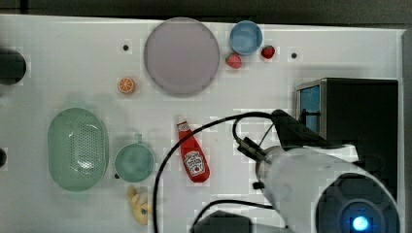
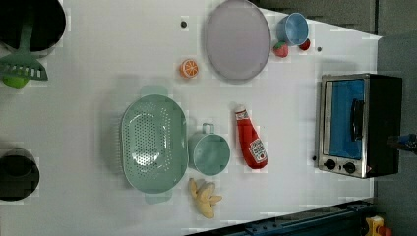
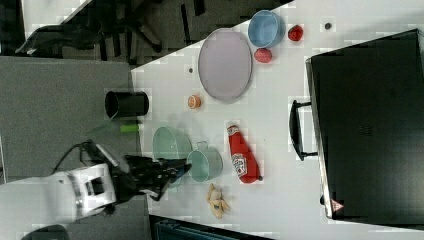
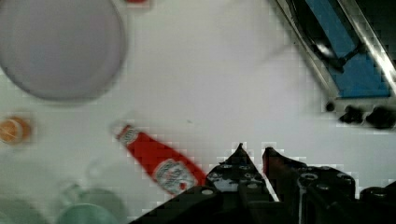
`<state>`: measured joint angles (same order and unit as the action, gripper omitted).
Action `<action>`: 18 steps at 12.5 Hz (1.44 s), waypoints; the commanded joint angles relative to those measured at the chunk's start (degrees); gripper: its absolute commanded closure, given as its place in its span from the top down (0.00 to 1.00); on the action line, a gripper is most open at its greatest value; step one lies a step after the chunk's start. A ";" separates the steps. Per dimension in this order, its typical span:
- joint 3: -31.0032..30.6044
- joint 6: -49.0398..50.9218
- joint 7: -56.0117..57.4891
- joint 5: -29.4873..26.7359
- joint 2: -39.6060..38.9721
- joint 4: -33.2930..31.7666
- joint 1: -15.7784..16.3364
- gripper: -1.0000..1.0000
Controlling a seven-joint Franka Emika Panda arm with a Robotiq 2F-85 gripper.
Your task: Flap open oven.
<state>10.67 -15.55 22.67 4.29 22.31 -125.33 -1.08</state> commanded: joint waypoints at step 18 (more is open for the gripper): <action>13.73 -34.96 39.10 5.04 -26.97 -4.91 -3.42 0.17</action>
<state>24.17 -49.07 59.25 9.26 -5.32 -130.59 -4.37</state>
